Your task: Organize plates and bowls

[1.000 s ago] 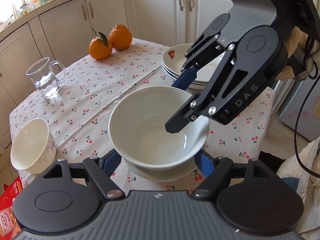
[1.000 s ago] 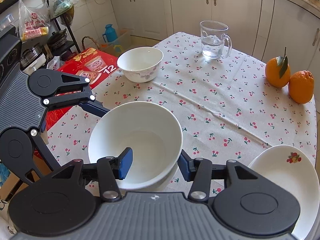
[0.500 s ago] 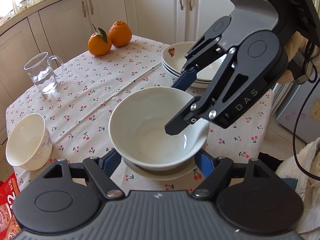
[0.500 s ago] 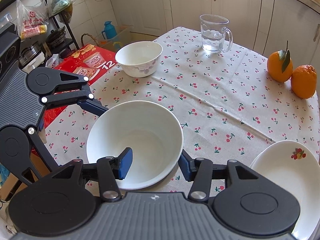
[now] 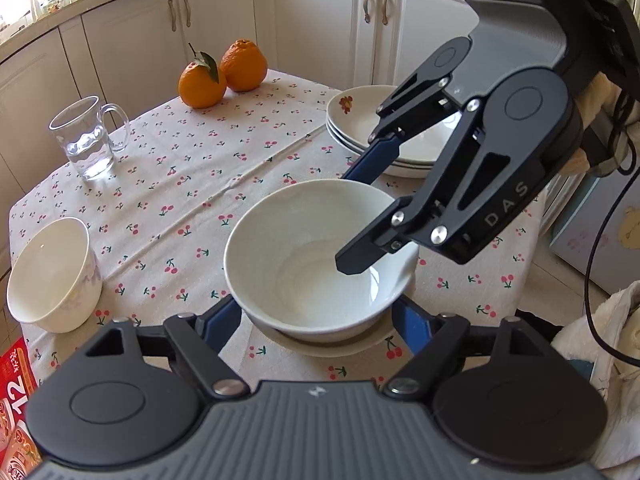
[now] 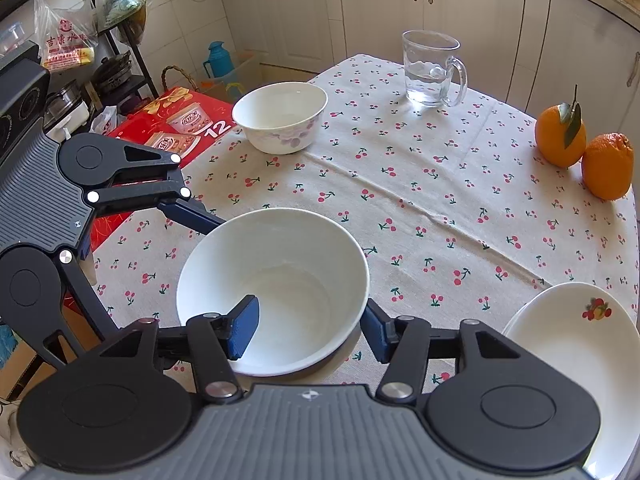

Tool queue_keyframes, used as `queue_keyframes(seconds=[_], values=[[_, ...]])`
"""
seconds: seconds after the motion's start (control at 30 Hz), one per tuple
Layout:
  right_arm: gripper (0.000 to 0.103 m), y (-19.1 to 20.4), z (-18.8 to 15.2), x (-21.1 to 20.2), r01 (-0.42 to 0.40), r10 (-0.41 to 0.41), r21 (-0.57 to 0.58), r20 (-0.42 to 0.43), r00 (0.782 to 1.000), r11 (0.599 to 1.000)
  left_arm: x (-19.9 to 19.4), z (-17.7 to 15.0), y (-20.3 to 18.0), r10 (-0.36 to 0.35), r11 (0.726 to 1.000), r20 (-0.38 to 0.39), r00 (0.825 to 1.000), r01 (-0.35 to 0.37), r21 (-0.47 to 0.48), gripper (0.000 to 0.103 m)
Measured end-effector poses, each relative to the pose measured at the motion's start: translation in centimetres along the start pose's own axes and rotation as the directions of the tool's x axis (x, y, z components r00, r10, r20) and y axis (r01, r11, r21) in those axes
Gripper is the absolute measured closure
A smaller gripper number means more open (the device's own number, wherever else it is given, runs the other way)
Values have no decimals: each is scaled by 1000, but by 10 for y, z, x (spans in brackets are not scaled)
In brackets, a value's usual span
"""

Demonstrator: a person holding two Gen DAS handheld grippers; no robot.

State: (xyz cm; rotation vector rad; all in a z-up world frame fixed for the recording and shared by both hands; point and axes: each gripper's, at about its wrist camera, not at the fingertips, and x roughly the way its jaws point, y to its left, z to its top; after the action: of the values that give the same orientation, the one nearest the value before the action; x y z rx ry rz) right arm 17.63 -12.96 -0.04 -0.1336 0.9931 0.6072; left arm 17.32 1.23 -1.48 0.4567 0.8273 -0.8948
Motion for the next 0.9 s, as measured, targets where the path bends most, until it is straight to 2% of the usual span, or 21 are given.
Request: queue_keyframes(seconds=[0.03, 0.23, 0.33, 0.47, 0.9], values=[[39, 0, 0, 0, -1, 1, 2, -2, 1000, 1000, 0, 0, 0, 5, 1000, 3, 1000, -5, 2, 13], [32, 1, -2, -1, -5, 5, -3, 5, 1000, 1000, -4, -2, 0, 24, 1000, 12, 1000, -25, 5, 11], [13, 4, -2, -3, 7, -7, -13, 24, 1000, 1000, -5, -2, 0, 39, 999, 14, 999, -39, 2, 9], [5, 7, -2, -7, 24, -23, -26, 40, 999, 999, -10, -3, 1, 50, 999, 21, 999, -49, -4, 8], [1, 10, -7, -11, 65, -63, -51, 48, 997, 997, -31, -10, -1, 89, 996, 52, 995, -89, -16, 7]])
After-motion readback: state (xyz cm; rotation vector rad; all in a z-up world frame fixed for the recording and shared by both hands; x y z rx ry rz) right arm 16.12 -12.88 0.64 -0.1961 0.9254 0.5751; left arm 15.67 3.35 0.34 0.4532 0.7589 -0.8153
